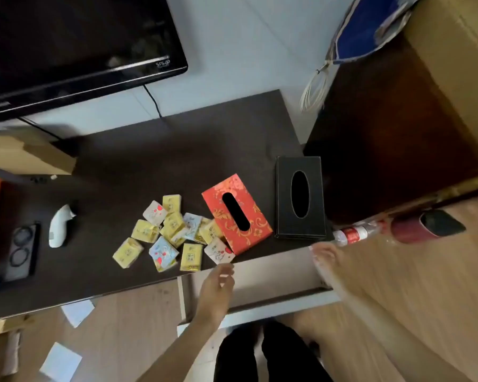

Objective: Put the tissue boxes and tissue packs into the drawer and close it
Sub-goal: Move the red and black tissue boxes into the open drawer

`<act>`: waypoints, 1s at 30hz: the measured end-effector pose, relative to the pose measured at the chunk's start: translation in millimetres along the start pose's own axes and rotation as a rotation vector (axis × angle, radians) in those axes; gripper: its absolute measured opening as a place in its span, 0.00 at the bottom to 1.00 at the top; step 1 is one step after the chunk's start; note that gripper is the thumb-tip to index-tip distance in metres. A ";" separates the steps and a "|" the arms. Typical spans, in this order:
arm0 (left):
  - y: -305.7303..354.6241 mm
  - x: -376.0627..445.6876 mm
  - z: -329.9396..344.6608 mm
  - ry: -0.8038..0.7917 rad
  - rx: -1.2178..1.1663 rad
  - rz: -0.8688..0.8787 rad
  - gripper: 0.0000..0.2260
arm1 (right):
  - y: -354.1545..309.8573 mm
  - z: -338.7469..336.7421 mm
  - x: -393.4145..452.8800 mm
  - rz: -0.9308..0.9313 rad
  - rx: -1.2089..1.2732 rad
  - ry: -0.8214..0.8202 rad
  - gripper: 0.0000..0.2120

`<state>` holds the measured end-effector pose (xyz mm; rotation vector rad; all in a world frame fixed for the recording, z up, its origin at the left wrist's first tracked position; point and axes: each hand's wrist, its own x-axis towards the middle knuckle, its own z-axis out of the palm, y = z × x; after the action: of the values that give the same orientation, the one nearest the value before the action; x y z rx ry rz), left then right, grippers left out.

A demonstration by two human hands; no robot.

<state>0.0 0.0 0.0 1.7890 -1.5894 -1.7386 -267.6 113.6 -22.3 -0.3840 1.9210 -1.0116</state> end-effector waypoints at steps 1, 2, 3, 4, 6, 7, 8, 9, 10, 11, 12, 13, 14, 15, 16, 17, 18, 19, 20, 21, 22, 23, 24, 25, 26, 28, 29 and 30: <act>9.2 13.5 2.2 0.044 0.074 0.060 0.11 | -9.3 0.6 13.0 -0.064 -0.043 0.054 0.10; 20.7 22.0 2.8 0.081 0.165 0.090 0.11 | -21.4 0.8 20.2 -0.088 -0.082 0.090 0.11; 32.2 33.6 3.5 0.121 0.184 0.115 0.11 | -31.4 2.3 30.6 -0.124 -0.075 0.119 0.13; 48.2 43.8 3.6 0.157 0.180 0.119 0.11 | -46.6 3.7 38.3 -0.138 -0.074 0.152 0.15; 61.1 63.5 6.3 0.230 0.188 0.126 0.13 | -58.8 8.4 55.7 -0.166 -0.125 0.243 0.20; 65.7 73.1 6.8 0.254 0.214 0.092 0.15 | -62.6 9.4 65.4 -0.168 -0.174 0.283 0.23; 70.2 82.5 7.6 0.261 0.238 0.053 0.17 | -66.8 10.2 75.9 -0.143 -0.219 0.299 0.26; 74.2 92.1 8.5 0.264 0.265 0.019 0.18 | -71.2 10.7 86.2 -0.108 -0.244 0.307 0.29; 77.1 100.7 8.9 0.265 0.290 -0.011 0.19 | -74.2 11.2 96.0 -0.066 -0.253 0.295 0.32; 78.5 107.4 10.1 0.262 0.316 -0.038 0.22 | -75.0 11.6 105.0 -0.026 -0.243 0.266 0.34; 78.6 113.3 11.6 0.259 0.339 -0.057 0.26 | -74.4 12.6 112.1 0.000 -0.238 0.230 0.34; 78.9 118.0 13.0 0.267 0.370 -0.076 0.28 | -73.8 13.3 117.7 0.014 -0.247 0.208 0.34; 79.1 122.2 14.4 0.279 0.403 -0.090 0.29 | -73.0 13.7 123.3 0.015 -0.261 0.203 0.34; 80.4 125.5 15.8 0.288 0.435 -0.108 0.29 | -72.7 13.9 128.3 0.017 -0.278 0.208 0.33; 81.4 128.9 17.3 0.291 0.465 -0.125 0.29 | -72.1 14.5 132.6 0.022 -0.296 0.214 0.34; 84.2 131.4 18.7 0.296 0.490 -0.146 0.29 | -71.8 14.7 136.3 0.033 -0.320 0.218 0.35; 87.0 133.8 19.8 0.300 0.509 -0.163 0.29 | -71.0 15.1 139.8 0.048 -0.350 0.217 0.35; 89.6 136.6 20.4 0.306 0.515 -0.182 0.30 | -69.8 14.9 143.3 0.059 -0.372 0.215 0.35; 91.7 139.7 20.3 0.315 0.510 -0.198 0.30 | -68.5 14.2 146.6 0.067 -0.380 0.208 0.35; 93.6 142.0 19.1 0.326 0.498 -0.211 0.30 | -67.8 12.9 149.2 0.076 -0.379 0.199 0.35; 94.5 144.1 17.8 0.338 0.483 -0.221 0.30 | -66.8 11.0 151.8 0.085 -0.369 0.189 0.35; 94.8 145.3 16.4 0.348 0.465 -0.228 0.30 | -66.1 8.2 153.4 0.094 -0.353 0.180 0.34; 94.7 145.5 15.3 0.358 0.448 -0.233 0.31 | -65.2 5.0 153.8 0.103 -0.332 0.175 0.33; 94.5 144.9 14.3 0.366 0.429 -0.236 0.31 | -64.3 2.0 152.8 0.114 -0.302 0.175 0.32; 94.6 143.9 13.8 0.375 0.413 -0.236 0.32 | -62.6 -1.3 150.7 0.124 -0.264 0.181 0.30; 96.4 141.6 14.8 0.377 0.398 -0.216 0.34 | -56.8 -9.4 144.1 0.132 -0.200 0.202 0.26; 98.3 140.9 16.4 0.373 0.398 -0.191 0.35 | -53.0 -14.3 139.9 0.132 -0.184 0.209 0.24; 101.4 140.4 18.6 0.370 0.393 -0.158 0.35 | -49.0 -19.6 135.6 0.131 -0.173 0.214 0.22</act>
<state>-105.6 -137.6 -16.1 2.3068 -1.7450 -1.1012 -363.9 10.3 -57.2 -0.2505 2.2046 -0.8306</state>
